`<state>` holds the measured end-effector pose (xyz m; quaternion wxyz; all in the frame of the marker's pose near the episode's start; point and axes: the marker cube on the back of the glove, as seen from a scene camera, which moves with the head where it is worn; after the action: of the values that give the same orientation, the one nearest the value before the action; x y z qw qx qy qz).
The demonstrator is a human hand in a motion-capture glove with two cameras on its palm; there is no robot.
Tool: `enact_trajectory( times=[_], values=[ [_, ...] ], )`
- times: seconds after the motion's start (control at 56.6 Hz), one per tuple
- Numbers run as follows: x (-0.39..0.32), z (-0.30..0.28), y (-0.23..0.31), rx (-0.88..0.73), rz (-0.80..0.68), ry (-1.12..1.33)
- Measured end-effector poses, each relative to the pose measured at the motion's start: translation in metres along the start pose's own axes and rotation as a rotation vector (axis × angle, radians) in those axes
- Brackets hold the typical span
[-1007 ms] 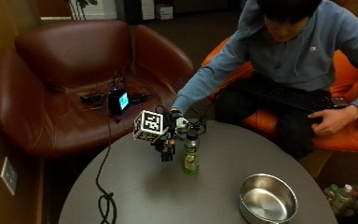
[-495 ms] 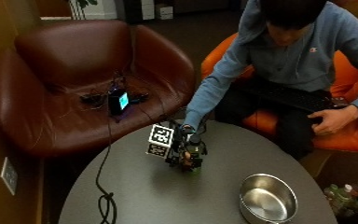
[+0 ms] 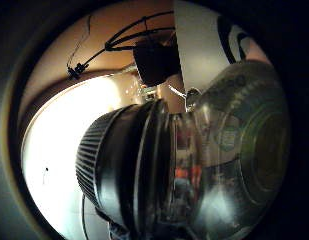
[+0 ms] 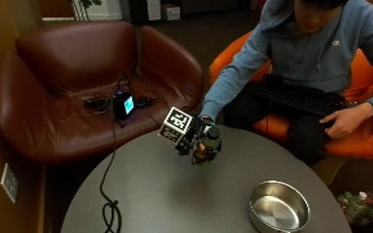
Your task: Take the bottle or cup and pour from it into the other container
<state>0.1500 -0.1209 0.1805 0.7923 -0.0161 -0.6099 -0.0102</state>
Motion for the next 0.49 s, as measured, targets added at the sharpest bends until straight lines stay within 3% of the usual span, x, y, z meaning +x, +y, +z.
enact_trajectory(
  times=[0.336,0.495],
  values=[
    [-0.088,-0.01,0.03,0.081,0.077,0.353],
    [-0.113,-0.001,0.026,0.024,0.181,0.646]
  ],
)
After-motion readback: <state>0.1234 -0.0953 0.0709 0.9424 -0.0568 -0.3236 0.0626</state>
